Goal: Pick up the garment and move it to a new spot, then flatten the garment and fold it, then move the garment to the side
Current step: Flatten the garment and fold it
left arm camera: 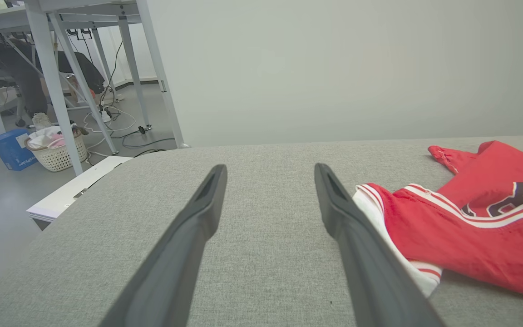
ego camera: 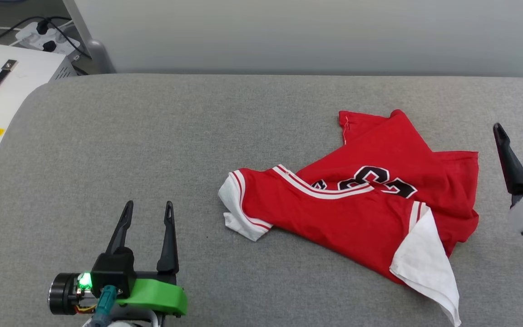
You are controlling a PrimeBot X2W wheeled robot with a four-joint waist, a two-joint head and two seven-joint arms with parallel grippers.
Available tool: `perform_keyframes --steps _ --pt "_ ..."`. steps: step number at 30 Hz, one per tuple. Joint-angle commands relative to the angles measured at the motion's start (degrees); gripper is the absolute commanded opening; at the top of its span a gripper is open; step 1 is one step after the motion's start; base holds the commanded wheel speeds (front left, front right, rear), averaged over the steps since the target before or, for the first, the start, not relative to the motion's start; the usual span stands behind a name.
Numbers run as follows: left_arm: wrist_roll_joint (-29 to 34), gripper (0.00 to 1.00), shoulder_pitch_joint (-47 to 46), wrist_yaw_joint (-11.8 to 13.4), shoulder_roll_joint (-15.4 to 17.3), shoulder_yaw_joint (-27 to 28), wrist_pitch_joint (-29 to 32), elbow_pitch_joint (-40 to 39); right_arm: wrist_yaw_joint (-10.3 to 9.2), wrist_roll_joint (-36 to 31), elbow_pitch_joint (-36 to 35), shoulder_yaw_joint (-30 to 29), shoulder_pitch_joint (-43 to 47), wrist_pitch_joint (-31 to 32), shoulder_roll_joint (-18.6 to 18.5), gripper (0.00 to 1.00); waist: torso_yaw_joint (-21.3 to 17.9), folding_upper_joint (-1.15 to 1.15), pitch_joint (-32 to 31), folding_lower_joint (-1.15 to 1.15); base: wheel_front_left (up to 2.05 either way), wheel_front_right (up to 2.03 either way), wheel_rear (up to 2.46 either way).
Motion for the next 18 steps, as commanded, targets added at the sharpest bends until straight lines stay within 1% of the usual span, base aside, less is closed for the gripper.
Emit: perform_keyframes --steps 1,4,6,9,11,14,16,18 --pt "0.3 1.00 -1.3 0.1 0.1 -0.1 -0.3 -0.3 -0.03 2.6 0.8 2.0 -3.3 3.9 -2.2 1.00 0.8 0.00 2.0 0.00 0.00 0.00 0.00" --pt "0.2 1.00 -2.3 0.1 0.0 -0.4 -0.3 -0.4 -0.03 7.6 3.3 6.9 -8.1 14.1 -7.8 1.00 1.4 0.00 3.8 0.00 0.00 0.00 0.00" --pt "0.1 1.00 -3.1 0.1 0.0 -0.6 -0.3 -0.4 -0.03 11.6 5.9 10.8 -11.3 22.3 -11.3 1.00 2.0 0.00 5.2 0.00 0.00 0.00 0.00" --pt "0.0 1.00 -4.2 0.3 0.0 -0.8 -0.3 -0.6 -0.03 16.6 9.7 15.1 -14.4 31.9 -14.3 1.00 2.8 0.00 6.9 0.00 0.00 0.00 0.00" --pt "-0.1 1.00 -5.0 0.4 -0.1 -1.1 -0.3 -0.7 -0.03 19.6 12.2 17.5 -16.0 37.1 -15.3 1.00 3.3 0.00 8.1 0.00 0.00 0.00 0.00" --pt "-0.3 1.00 -6.1 0.5 -0.1 -1.4 -0.3 -0.9 -0.03 20.8 15.7 20.5 -18.0 40.7 -16.0 1.00 4.0 0.00 9.8 0.00 0.00 0.00 0.00" --pt "-0.4 1.00 -6.8 0.7 -0.2 -1.5 -0.3 -1.0 -0.03 20.1 18.3 22.5 -19.0 40.6 -15.8 1.00 4.3 0.00 11.0 0.00 0.00 0.00 0.00" --pt "-0.5 1.00 -7.4 0.7 -0.2 -1.7 -0.3 -1.0 -0.03 20.3 21.6 23.8 -19.6 39.9 -14.4 1.00 4.5 0.00 11.8 0.00 0.00 0.00 0.00"
